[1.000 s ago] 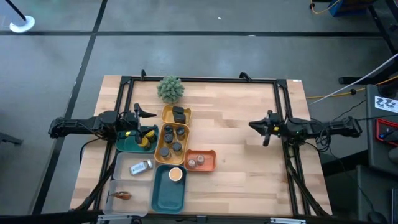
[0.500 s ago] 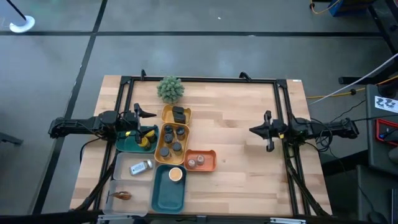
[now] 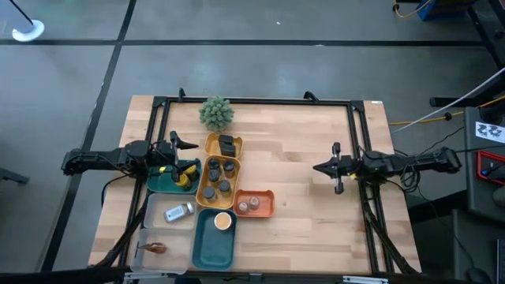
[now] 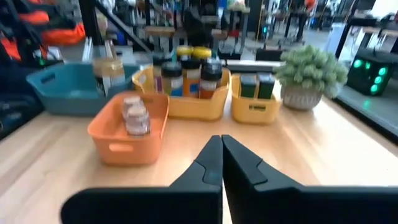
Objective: Sort spices by type
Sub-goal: Return to Home Position
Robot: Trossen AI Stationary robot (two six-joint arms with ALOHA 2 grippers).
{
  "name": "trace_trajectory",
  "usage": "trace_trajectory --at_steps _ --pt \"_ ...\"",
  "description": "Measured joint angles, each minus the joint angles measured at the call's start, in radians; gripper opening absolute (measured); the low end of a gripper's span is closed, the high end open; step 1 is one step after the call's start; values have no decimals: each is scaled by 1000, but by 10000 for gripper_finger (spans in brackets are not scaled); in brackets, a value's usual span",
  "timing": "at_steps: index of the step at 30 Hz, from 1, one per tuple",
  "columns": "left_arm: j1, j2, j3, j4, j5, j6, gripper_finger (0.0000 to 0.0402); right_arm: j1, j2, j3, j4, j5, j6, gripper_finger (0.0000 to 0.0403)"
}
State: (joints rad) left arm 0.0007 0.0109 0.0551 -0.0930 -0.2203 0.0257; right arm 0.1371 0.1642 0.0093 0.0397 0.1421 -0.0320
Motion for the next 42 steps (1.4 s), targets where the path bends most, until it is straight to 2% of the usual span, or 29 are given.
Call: trace_trajectory --at_steps 7,14,19,25,35,42 --pt "0 0 0 0 0 0 269 0 67 0 -1 7 0 19" --pt "0 0 0 0 0 0 269 0 68 -1 16 98 -1 10" --pt "0 0 0 0 0 0 269 0 68 -1 16 100 -1 3" --pt "0 0 0 0 0 0 269 0 67 -1 13 97 -1 15" --pt "0 0 0 -1 0 0 269 -5 -48 -2 -6 -22 0 3" --pt "0 0 0 -1 0 0 269 -162 -102 -2 -27 -138 0 10"
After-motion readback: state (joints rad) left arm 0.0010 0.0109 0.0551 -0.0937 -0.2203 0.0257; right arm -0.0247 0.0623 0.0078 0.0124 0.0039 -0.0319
